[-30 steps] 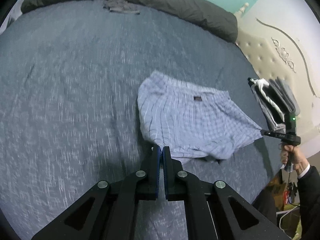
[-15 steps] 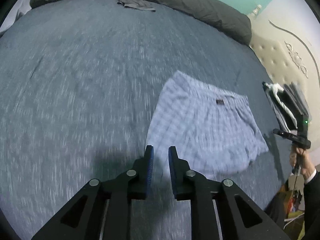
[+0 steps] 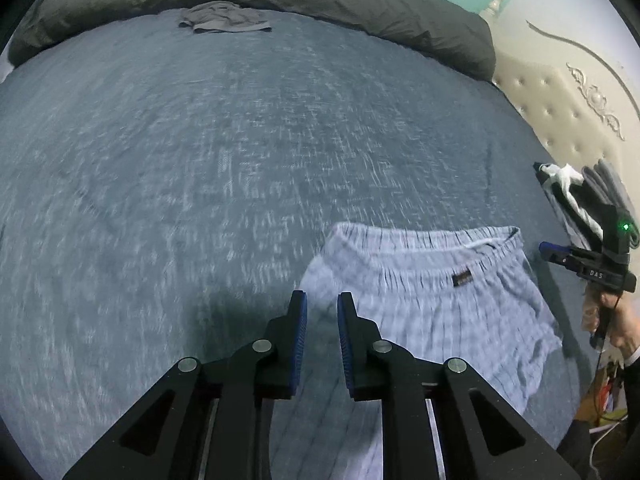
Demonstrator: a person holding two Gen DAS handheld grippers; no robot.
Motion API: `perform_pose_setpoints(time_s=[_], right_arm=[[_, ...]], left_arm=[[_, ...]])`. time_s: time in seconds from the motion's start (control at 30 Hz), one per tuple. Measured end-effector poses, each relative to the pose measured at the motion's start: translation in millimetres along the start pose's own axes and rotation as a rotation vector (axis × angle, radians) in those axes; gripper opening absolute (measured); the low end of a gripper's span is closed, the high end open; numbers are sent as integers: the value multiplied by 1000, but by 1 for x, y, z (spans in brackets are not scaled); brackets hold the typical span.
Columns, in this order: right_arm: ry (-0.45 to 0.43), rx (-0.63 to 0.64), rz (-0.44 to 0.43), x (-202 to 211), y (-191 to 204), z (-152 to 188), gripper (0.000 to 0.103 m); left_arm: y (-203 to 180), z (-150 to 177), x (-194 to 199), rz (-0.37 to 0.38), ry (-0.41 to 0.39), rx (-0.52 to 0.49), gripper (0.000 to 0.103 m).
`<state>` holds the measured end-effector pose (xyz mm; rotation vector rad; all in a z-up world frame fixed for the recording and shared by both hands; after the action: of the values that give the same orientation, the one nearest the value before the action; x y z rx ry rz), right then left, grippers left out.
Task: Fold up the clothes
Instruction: 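Grasp the waistband with the left tool while the right tool grasps the other waistband end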
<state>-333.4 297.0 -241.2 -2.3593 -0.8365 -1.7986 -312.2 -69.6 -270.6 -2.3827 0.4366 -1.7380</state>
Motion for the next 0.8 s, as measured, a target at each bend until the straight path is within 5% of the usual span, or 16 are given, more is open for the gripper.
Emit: perform_pose_setpoints(time_s=[0.67, 0.8], right_arm=[[34, 149, 59, -36, 27, -16, 33], [29, 139, 63, -37, 28, -18, 11]], left_arm=[[-13, -20, -34, -32, 38, -100, 23], [-16, -21, -34, -41, 36, -108, 19]])
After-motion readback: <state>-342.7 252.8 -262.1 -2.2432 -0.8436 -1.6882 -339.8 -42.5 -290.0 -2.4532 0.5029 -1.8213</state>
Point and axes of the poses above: each gripper's, at about its wrist camera, not at the fingertips, and x roughly against the way its jaws point, y to its left, z to its underside, the point moved 2 cm from there along -x, roughly the way its jaws point, and after that the axes turned 10 degrees about y, right-handed, at the moved point
